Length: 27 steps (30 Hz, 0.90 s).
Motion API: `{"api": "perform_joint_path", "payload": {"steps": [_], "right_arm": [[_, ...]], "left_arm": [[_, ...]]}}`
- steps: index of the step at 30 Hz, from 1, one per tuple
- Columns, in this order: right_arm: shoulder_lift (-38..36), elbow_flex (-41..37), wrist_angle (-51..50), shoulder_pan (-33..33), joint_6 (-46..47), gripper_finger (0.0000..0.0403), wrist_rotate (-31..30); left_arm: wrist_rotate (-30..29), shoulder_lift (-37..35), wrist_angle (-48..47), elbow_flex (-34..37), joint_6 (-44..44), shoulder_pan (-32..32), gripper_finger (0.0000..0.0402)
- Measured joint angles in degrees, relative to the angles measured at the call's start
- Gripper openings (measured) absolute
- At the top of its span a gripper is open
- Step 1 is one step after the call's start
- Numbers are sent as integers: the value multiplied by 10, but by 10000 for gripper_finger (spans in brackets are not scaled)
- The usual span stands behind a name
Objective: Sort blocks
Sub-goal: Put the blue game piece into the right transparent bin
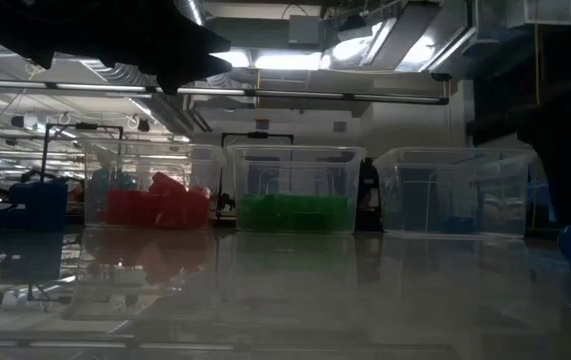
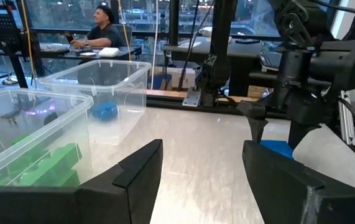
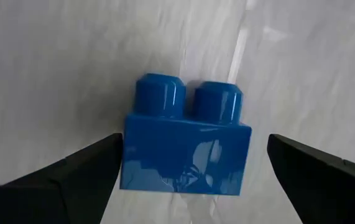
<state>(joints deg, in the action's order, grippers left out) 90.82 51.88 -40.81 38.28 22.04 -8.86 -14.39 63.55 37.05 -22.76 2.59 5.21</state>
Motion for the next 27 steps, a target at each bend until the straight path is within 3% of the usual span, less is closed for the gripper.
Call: {"api": "perform_joint_path", "payload": {"steps": [9, 18, 27], "right_arm": [[35, 0, 3, 0, 1, 389, 23], [40, 1, 6, 0, -1, 297, 12], [29, 33, -42, -21, -6, 295, -1]], "left_arm": [[0, 0, -1, 0, -1, 0, 212], [0, 0, 0, 0, 0, 0, 212], [0, 0, 0, 0, 0, 0, 212]]}}
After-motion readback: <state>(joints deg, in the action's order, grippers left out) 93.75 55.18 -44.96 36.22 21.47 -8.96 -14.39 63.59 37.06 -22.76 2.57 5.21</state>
